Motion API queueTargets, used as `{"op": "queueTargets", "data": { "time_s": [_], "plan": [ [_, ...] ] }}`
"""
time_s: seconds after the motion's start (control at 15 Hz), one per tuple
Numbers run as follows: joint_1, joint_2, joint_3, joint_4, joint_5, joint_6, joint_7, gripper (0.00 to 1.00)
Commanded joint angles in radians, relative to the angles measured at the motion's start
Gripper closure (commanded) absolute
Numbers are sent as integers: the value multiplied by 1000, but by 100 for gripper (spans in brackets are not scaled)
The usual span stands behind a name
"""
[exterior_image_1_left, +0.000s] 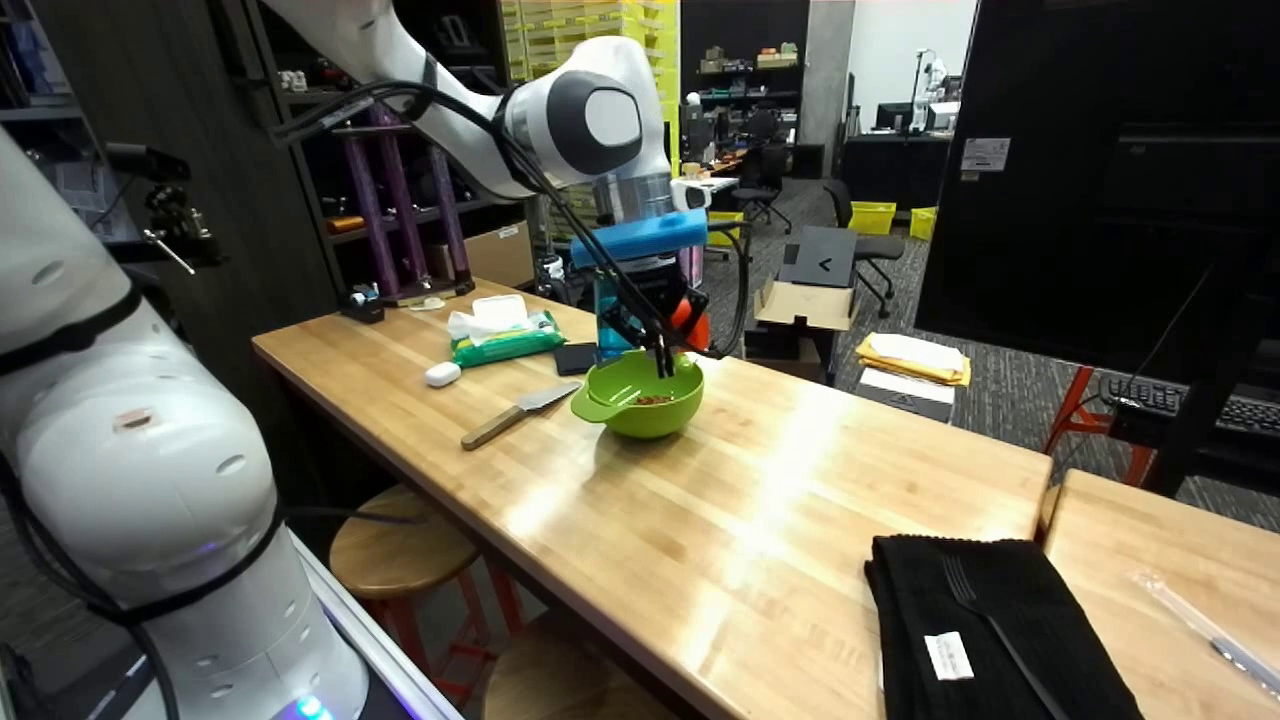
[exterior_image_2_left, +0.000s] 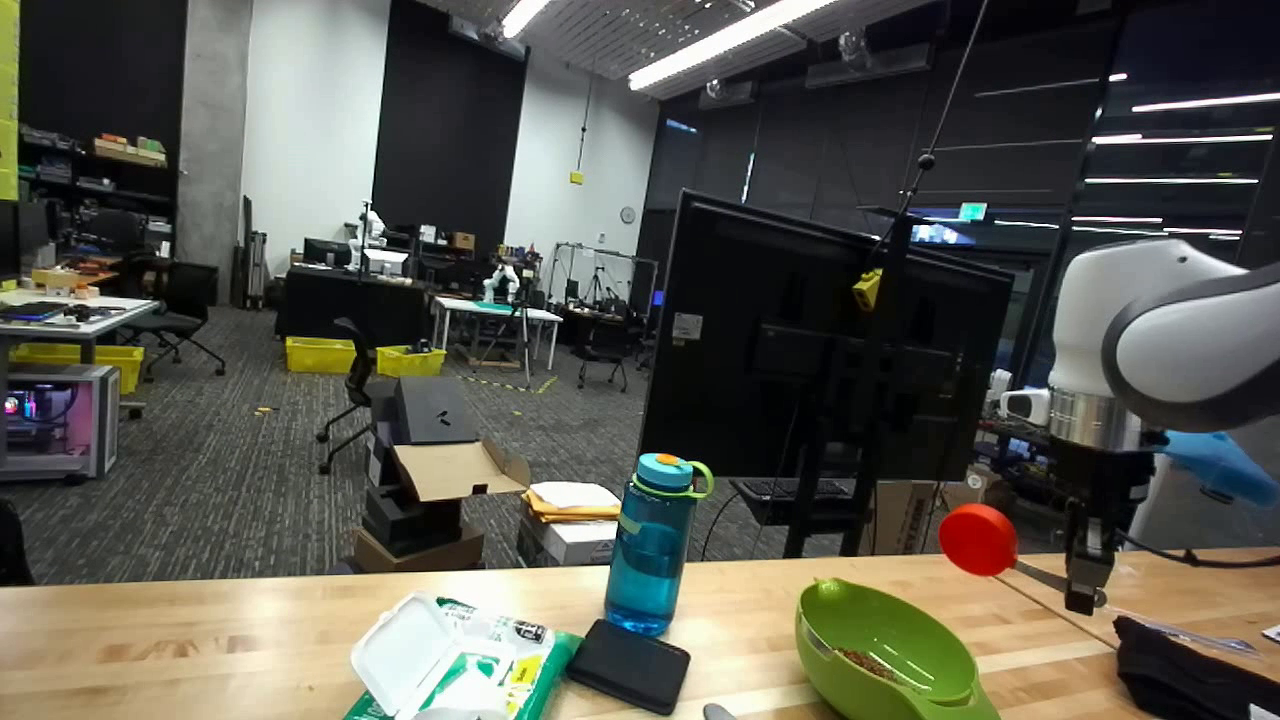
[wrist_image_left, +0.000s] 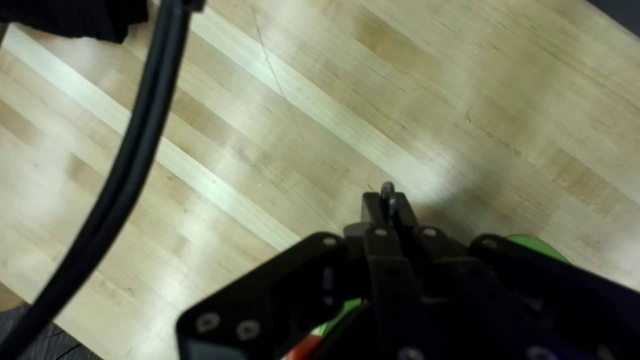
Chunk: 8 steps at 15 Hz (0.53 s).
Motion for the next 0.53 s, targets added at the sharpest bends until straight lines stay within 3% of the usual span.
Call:
{"op": "queueTargets", "data": {
  "time_s": [0.0,0.47],
  "plan": [
    [-12,15,-66,65,185,-78,-154,99],
    [-95,101,-184,205,481,-315,-415,99]
  ]
}}
